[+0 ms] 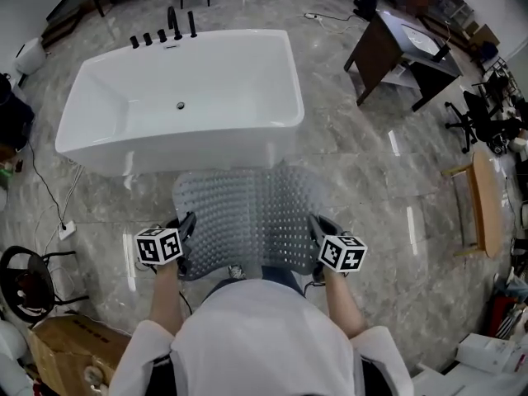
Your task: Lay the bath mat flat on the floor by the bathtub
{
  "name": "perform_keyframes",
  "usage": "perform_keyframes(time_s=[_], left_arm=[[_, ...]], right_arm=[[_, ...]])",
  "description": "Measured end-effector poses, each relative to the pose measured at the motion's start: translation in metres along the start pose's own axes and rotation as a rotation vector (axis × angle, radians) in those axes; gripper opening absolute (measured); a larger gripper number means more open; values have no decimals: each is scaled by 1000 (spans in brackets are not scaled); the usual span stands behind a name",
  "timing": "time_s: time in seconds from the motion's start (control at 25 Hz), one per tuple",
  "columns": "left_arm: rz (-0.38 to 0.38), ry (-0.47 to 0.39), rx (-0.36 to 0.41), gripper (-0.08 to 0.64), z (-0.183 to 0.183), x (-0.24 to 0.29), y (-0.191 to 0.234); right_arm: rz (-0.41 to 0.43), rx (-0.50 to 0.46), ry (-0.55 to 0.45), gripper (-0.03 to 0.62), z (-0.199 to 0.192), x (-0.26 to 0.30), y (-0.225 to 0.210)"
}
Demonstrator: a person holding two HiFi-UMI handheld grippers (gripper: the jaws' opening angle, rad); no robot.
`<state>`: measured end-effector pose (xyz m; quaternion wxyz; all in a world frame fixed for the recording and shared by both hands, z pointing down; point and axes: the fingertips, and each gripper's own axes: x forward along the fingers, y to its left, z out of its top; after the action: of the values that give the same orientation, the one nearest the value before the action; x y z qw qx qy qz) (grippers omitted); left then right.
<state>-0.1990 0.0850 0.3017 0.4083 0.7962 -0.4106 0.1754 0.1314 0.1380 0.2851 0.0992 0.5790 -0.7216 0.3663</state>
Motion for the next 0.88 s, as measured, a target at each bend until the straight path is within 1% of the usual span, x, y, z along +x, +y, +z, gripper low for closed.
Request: perform_keyframes(time_s=[0.28,0.4,0.52,0.64,0.76,0.88], left_arm=[[50,-29,-43,44,23,40,-17],[84,-46,-54,44,36,54,-20],[106,-59,-59,44,50,66,-20],[112,-61,-65,44,57,70,-9],[111,-42,-69,44,61,76,3],[94,-16,-71,44,65,85,13]], right_arm=[[71,-47,39,40,39,35,-32],[94,-57,46,40,55,49,-46],[91,-60,47,40,66,59,-60],[83,-46,54,40,67,70,-64],[63,-23,66,40,65,80,-64],[29,-15,71,40,64,90,-61]])
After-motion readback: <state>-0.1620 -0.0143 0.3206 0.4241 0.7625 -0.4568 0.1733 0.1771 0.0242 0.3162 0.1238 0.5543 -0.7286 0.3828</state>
